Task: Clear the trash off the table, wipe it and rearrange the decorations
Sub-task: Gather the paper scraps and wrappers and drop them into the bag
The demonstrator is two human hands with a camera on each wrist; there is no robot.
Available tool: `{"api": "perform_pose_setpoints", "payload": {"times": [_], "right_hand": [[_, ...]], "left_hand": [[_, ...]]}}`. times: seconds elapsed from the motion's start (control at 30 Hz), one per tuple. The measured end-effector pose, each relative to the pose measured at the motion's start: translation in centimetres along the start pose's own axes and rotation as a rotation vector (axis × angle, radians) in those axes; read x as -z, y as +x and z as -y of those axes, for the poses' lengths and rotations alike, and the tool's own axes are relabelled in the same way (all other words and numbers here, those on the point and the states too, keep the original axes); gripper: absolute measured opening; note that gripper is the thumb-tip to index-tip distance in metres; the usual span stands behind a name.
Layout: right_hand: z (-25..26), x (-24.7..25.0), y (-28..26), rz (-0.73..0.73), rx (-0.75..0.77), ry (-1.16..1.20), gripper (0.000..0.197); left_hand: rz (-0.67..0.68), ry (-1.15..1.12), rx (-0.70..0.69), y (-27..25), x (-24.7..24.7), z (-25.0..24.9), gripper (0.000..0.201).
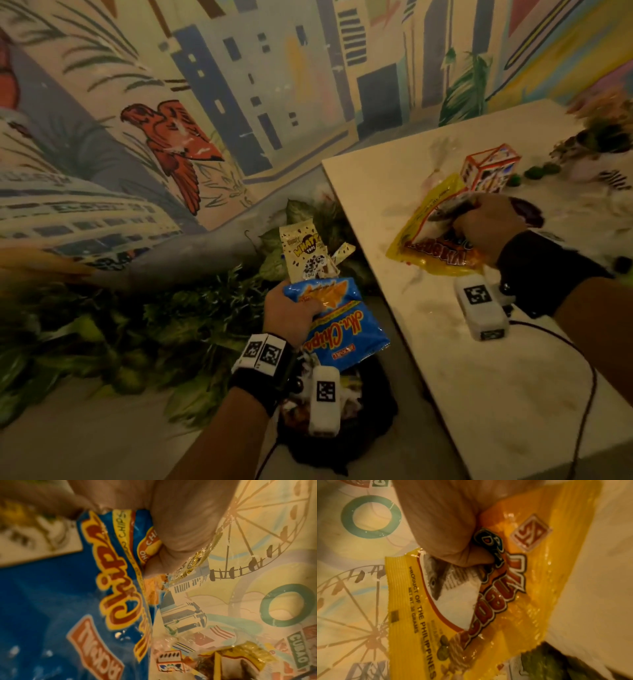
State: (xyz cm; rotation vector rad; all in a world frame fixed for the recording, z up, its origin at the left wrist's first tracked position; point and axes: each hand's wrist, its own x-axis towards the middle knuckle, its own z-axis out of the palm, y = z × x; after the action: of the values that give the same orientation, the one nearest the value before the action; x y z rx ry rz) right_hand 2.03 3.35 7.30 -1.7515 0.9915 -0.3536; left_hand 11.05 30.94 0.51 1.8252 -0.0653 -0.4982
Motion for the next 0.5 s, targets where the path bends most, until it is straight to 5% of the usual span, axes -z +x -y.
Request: {"api": "perform_pose_setpoints", "payload": {"times": [0.2, 0.5], "right_hand": [[-2.0, -9.2, -5.7, 0.064, -0.028, 0.08, 0.039], [-12.0, -19.1, -8.4, 0.165, -0.122, -0.087, 0.032]], "left_hand": [[-0.114, 0.121, 0.046, 0.3, 7.4, 5.5, 0.021], [-0.154, 0.155, 0.261, 0.8, 8.1, 17.7, 0.028]]}}
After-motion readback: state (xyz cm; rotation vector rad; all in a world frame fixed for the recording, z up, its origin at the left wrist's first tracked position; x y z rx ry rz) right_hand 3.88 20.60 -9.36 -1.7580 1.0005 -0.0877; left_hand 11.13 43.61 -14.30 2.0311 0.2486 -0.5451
